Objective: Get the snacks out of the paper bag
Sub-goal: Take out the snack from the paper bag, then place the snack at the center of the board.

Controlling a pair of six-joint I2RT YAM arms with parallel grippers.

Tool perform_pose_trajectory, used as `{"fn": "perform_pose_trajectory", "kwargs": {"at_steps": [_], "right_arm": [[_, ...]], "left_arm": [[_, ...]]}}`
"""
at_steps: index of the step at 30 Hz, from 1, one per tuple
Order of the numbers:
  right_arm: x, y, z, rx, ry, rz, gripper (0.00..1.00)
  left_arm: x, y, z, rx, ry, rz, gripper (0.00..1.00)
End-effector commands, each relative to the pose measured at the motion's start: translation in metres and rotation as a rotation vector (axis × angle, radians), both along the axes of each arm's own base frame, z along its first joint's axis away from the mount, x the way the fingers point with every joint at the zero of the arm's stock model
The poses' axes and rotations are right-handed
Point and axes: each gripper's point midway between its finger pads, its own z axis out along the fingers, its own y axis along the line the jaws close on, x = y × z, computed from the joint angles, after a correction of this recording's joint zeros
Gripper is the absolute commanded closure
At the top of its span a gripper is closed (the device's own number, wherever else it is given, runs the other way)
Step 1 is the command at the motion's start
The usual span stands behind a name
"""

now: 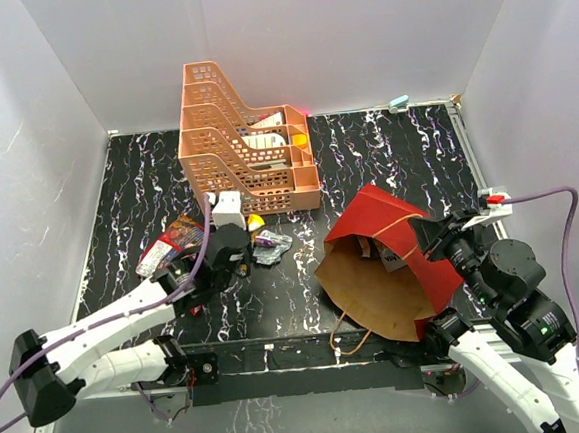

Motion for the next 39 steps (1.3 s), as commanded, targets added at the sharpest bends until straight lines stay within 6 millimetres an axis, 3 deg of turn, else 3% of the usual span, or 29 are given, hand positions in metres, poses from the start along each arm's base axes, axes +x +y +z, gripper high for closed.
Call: {"fn": "perform_pose_trajectory", "kwargs": {"at_steps": [1, 8, 18, 20, 25, 29, 34, 39], "right_arm": [[0.002, -0.001, 0.018, 0.026, -0.065, -0.01, 0.91], [0.003, 0.0, 0.017, 0.025, -0.066, -0.007, 0.91], [0.004, 0.002, 0.015, 0.014, -0.063, 0.004, 0.91], [0.004, 0.003, 0.015, 0.013, -0.062, 0.007, 0.91], [0.004, 0.003, 0.015, 0.015, -0.065, 0.008, 0.91], [0.003, 0.002, 0.015, 0.017, -0.068, 0.007, 0.91], [0.004, 0.005, 0.014, 0.013, -0.065, 0.017, 0.91], [0.004, 0.005, 0.014, 0.011, -0.065, 0.019, 0.91]], "left_arm": [[0.006, 0.008, -0.04, -0.05, 0.179, 0.13, 1.0], [0.008, 0.014, -0.093, -0.014, 0.332, 0.242, 1.0], [0.016, 0.033, -0.13, 0.053, 0.404, 0.343, 1.0], [0.021, 0.037, -0.131, 0.068, 0.403, 0.352, 0.88], [0.023, 0.027, -0.108, 0.054, 0.407, 0.293, 0.51], [0.015, -0.004, -0.065, -0.113, 0.374, 0.114, 0.35], [-0.002, -0.034, -0.013, -0.377, 0.245, -0.112, 0.27], [-0.017, -0.056, -0.015, -0.471, 0.265, -0.24, 0.26]]}}
